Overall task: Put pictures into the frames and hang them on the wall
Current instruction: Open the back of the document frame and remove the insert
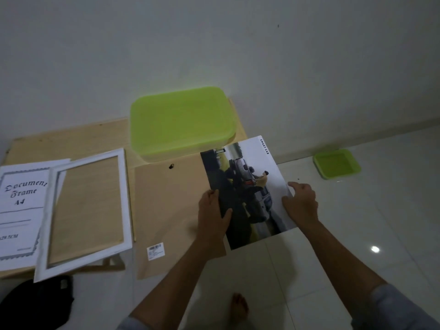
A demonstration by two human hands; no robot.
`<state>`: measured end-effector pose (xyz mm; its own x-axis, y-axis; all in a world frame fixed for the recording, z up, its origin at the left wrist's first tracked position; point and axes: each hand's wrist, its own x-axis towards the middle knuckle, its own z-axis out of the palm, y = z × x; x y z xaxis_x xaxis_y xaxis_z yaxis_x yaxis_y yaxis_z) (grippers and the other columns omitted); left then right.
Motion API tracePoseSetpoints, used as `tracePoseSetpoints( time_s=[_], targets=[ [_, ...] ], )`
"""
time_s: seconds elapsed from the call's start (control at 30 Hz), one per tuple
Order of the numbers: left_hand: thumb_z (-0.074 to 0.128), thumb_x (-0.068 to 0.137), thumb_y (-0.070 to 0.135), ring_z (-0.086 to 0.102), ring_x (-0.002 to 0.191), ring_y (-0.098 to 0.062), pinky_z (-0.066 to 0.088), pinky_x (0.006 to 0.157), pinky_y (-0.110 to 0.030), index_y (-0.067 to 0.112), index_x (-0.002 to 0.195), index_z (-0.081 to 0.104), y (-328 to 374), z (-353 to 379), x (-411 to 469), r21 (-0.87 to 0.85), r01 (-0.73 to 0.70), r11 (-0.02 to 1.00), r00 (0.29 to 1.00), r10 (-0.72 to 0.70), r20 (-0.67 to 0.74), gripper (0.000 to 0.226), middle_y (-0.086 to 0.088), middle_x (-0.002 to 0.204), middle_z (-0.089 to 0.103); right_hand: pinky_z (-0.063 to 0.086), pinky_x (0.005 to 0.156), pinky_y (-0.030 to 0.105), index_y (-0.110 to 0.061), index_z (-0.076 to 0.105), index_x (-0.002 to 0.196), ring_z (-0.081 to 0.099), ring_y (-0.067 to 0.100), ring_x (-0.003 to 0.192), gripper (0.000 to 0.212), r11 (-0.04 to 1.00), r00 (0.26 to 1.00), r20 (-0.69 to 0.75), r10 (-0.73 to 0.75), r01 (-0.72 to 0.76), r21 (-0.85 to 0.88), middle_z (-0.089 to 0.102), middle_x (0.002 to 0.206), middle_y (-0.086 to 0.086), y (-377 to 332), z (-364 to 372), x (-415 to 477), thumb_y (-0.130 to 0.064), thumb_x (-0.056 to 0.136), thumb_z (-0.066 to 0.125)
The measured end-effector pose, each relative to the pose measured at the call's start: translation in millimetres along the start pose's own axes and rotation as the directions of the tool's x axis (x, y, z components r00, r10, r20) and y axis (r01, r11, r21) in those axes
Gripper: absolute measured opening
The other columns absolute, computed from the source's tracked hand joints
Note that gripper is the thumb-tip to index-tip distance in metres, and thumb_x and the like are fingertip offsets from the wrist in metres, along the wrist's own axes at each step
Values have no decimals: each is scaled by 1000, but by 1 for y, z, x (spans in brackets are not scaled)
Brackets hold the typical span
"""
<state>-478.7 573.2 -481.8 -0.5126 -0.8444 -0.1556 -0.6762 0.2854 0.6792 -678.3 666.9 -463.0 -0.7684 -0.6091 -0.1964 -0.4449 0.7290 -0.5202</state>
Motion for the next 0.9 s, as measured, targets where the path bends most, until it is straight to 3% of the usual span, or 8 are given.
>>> tracePoseSetpoints(
  time_s=[0.13,0.2,0.3,0.53,0.9],
  targets=[
    [33,98,42,-2,145,-23,2,117,-35,12,148,12,2,0,19,343,-187,921,980,150,131,62,-8,157,5,41,94,32,-6,52,123,44,27,116,37,971,965,106,-239,235,42,46,129,14,-18,14,1,-13,87,57],
    [26,98,45,-14,143,-21,-5,115,-36,15,149,3,2,3,28,404,-243,882,964,173,202,63,-6,157,-6,43,97,33,-8,53,122,45,27,116,36,928,914,160,-372,364,78,47,128,12,-25,23,-1,-13,86,57],
    [23,98,49,-26,135,-17,-9,114,-35,15,148,-1,0,10,34,464,-322,825,938,213,273,66,-7,156,-13,36,103,38,-13,47,133,40,30,123,52,884,856,229,-464,464,56,44,135,13,-25,31,-4,-16,83,61],
    [26,97,50,-11,144,-25,-2,116,-38,15,149,4,6,24,37,453,-362,814,910,204,361,66,-9,157,-8,39,100,38,-12,49,132,43,30,122,52,872,855,223,-468,488,-44,46,134,14,-8,25,4,-16,81,62],
    [30,96,50,-6,145,-27,4,116,-41,13,149,10,11,21,42,455,-365,812,903,188,387,67,-10,157,-3,45,94,44,-14,52,123,47,30,114,45,889,877,210,-432,453,-62,47,128,11,-11,30,4,-18,79,61]
  ],
)
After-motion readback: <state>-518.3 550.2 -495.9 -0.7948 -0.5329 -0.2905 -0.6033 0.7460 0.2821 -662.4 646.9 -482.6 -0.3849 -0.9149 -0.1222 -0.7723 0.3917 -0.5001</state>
